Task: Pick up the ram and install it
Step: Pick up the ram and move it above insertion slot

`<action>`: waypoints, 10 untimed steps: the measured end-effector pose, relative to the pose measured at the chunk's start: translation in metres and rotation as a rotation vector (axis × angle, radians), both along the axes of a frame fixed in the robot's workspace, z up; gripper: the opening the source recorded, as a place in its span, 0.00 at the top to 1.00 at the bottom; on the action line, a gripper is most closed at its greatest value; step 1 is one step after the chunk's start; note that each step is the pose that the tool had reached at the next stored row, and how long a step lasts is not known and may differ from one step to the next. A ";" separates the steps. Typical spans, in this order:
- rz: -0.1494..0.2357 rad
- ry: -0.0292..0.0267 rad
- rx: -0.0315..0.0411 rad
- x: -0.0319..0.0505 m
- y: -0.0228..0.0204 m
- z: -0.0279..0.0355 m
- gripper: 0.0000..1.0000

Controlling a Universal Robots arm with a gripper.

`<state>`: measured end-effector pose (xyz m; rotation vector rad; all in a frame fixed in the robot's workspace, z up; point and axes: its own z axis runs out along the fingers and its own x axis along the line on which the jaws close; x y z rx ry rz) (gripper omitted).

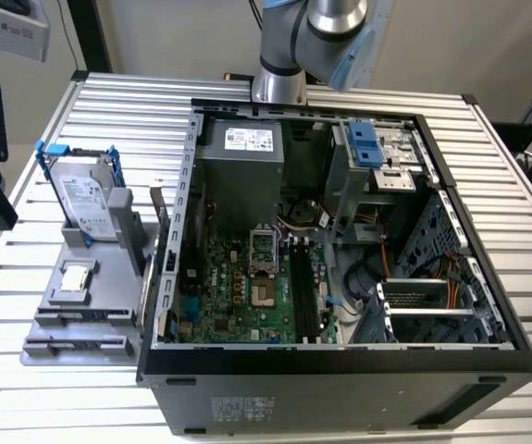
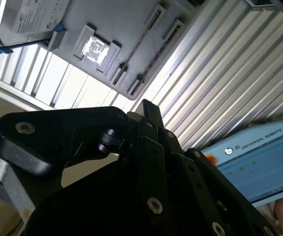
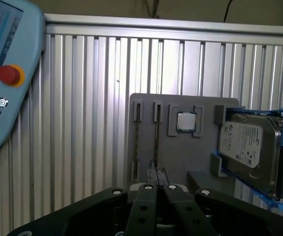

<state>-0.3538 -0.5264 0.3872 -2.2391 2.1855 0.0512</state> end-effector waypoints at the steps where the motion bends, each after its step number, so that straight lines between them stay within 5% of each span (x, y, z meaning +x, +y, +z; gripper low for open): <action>1: 0.000 0.0001 0.0000 0.0000 0.0000 0.0000 1.00; 3: 0.000 0.0077 0.0000 0.0001 -0.0001 0.0000 1.00; 10: 0.000 0.0087 0.0000 0.0001 -0.0001 0.0000 1.00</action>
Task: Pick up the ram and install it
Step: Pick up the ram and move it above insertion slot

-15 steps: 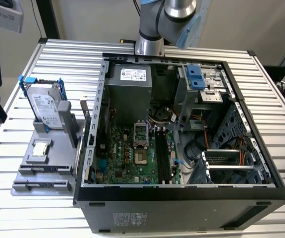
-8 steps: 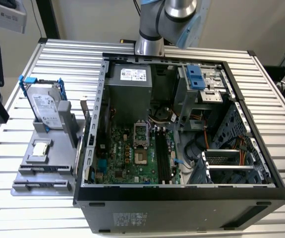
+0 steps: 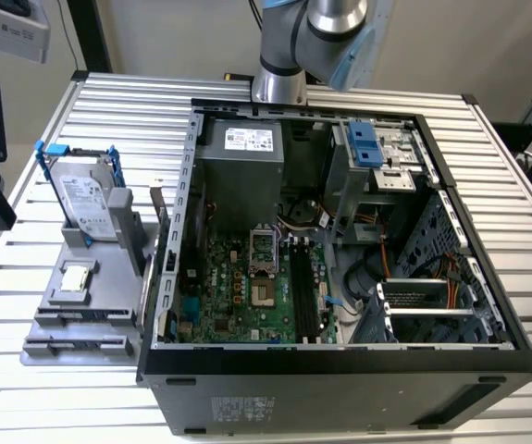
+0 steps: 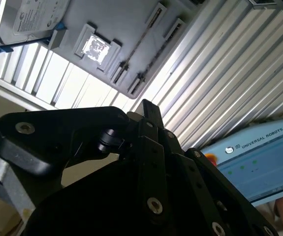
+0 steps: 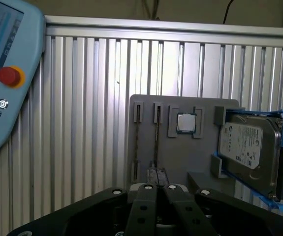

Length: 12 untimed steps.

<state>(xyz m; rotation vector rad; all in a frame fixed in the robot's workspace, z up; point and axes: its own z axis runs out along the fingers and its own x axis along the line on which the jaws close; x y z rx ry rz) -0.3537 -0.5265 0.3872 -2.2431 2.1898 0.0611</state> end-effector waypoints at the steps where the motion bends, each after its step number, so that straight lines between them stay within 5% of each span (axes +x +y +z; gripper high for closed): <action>1: 0.000 0.0002 -0.0001 0.0000 0.0000 0.0000 1.00; 4: 0.000 0.0006 0.0000 0.0000 0.0000 0.0000 1.00; 5: 0.000 0.0008 0.0000 0.0000 0.0000 0.0000 0.00; 12: 0.000 0.0029 0.0000 0.0000 0.0000 0.0000 0.00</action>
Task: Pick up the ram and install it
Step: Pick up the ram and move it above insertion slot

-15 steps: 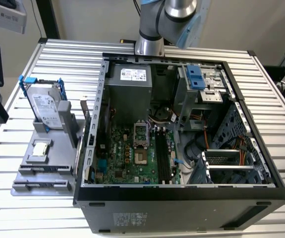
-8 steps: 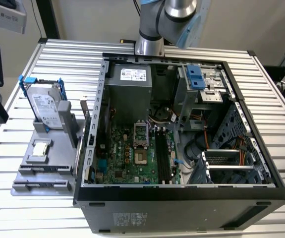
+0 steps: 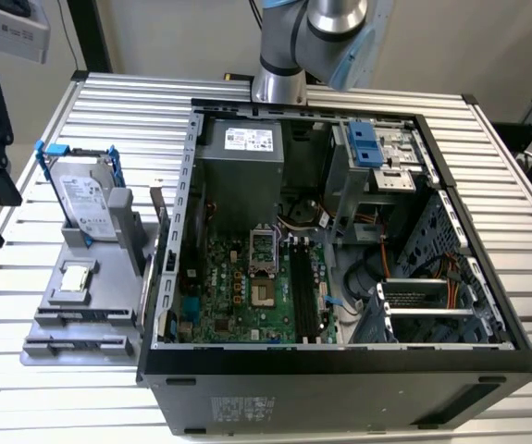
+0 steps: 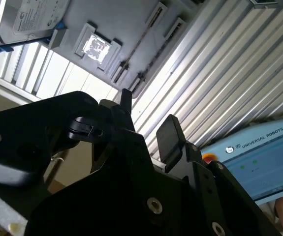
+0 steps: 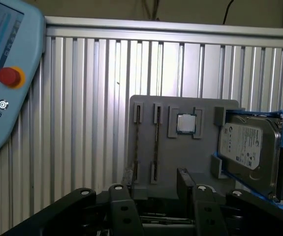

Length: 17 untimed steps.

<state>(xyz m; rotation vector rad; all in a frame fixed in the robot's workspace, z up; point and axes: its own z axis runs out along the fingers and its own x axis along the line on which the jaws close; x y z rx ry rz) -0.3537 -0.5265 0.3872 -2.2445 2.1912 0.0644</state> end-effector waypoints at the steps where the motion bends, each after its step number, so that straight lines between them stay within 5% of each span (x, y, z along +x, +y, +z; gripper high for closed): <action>1: 0.000 0.0001 0.0000 0.0000 0.0000 0.0000 0.00; 11: -0.001 -0.0004 0.0000 0.0001 0.0000 -0.0062 0.00; 17: -0.003 -0.0131 0.0020 0.0000 0.0000 -0.0111 0.00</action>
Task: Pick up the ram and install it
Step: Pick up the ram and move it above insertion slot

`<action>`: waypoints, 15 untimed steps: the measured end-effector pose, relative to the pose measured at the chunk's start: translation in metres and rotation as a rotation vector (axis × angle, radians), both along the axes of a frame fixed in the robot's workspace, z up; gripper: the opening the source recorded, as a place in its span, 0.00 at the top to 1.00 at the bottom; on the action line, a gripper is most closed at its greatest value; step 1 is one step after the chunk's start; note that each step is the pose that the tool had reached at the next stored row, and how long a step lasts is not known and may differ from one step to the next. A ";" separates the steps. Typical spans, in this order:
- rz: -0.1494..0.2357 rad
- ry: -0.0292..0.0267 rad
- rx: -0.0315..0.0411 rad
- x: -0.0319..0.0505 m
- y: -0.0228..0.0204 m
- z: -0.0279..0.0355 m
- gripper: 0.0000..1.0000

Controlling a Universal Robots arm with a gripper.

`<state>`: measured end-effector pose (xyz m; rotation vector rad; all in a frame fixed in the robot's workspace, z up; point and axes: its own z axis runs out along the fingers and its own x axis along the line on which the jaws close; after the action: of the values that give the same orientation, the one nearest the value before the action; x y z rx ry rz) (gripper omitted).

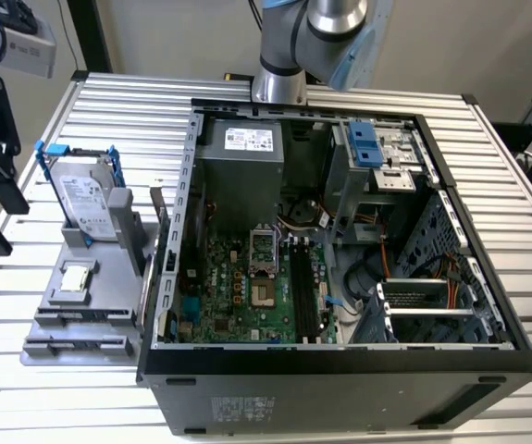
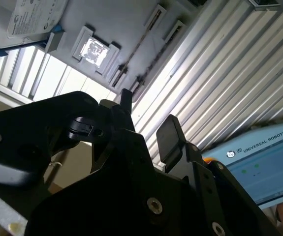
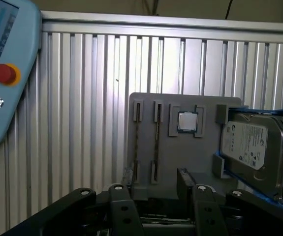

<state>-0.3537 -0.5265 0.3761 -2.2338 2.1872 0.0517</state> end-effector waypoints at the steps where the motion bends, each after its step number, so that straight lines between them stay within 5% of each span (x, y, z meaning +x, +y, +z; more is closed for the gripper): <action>1: 0.000 -0.0005 0.0001 0.0000 0.0000 -0.0008 0.00; 6: -0.001 -0.0040 0.0001 0.0000 0.0000 -0.0051 0.00; 12: -0.005 -0.0197 0.0001 -0.0002 0.0000 -0.0102 0.00; 15: -0.011 -0.0200 -0.0001 -0.0004 0.0000 -0.0125 0.00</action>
<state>-0.3541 -0.5265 0.3636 -2.2125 2.1893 0.0291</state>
